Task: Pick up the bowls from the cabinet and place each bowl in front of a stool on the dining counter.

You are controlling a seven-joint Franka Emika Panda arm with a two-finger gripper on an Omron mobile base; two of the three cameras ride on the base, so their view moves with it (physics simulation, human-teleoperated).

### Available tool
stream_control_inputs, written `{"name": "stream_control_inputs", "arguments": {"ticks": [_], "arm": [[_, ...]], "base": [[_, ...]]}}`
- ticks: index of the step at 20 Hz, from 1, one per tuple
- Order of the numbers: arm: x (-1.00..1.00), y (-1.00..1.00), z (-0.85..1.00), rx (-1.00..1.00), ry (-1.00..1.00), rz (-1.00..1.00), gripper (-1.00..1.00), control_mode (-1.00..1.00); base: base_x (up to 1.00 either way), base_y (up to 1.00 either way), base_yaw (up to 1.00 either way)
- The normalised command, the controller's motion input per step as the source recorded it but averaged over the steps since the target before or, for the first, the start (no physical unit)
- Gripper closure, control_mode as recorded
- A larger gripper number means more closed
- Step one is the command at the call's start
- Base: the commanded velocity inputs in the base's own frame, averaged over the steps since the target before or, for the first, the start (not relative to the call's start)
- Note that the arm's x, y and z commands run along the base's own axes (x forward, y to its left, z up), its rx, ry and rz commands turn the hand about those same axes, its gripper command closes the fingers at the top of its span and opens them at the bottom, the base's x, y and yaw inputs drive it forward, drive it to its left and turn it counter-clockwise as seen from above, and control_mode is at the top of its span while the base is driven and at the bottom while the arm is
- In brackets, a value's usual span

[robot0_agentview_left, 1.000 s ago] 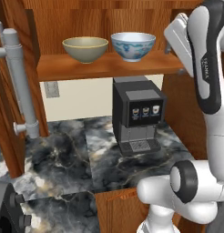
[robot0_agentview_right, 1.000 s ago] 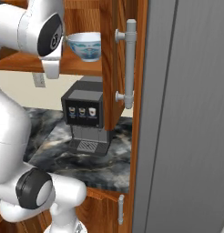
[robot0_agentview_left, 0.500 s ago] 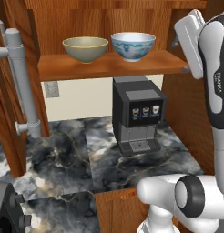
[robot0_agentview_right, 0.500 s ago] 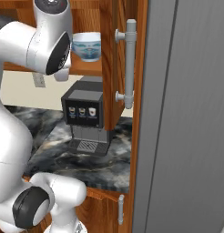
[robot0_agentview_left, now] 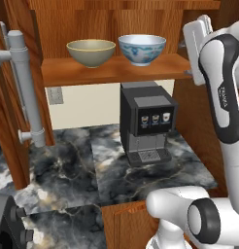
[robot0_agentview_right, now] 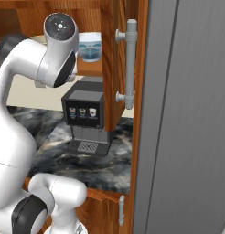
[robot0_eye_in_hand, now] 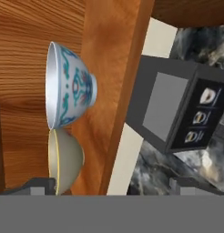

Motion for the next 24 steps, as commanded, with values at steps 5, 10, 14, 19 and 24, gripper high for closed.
{"name": "stream_control_inputs", "arguments": {"ticks": [5,10,14,19,24], "arm": [[0.23,0.00,0.20,0.02,0.00,0.00,-1.00,-1.00],[0.39,-0.05,0.19,0.02,0.00,0.00,-1.00,-1.00],[0.51,-0.09,0.20,0.03,0.00,0.00,-1.00,-1.00],[0.39,-0.14,0.00,0.01,0.00,0.00,-1.00,-1.00],[0.44,-0.01,-0.05,0.00,0.00,0.00,-1.00,-1.00]], "base": [[0.00,0.00,0.00],[0.00,0.00,0.00],[0.00,0.00,0.00],[0.00,0.00,0.00],[0.00,0.00,0.00]]}}
